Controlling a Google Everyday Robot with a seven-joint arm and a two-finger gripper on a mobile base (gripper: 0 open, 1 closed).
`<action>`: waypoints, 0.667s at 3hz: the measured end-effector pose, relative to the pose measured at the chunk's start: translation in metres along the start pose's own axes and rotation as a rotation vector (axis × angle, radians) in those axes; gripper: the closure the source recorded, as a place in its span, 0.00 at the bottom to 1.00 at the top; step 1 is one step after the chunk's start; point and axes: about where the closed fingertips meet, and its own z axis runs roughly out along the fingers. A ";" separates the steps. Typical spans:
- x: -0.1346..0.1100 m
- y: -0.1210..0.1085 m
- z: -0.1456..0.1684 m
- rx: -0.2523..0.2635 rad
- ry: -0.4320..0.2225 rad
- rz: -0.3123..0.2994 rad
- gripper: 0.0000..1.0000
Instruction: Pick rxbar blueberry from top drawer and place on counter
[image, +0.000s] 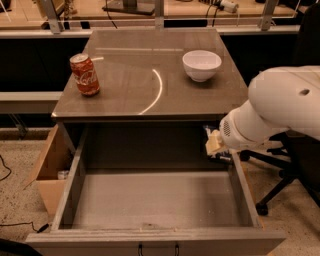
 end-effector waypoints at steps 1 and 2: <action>-0.036 0.001 -0.046 0.046 -0.084 -0.051 1.00; -0.071 0.024 -0.081 0.052 -0.167 -0.126 1.00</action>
Offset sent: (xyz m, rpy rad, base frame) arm 0.0567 0.0418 0.1729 -0.0856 -0.3242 0.1481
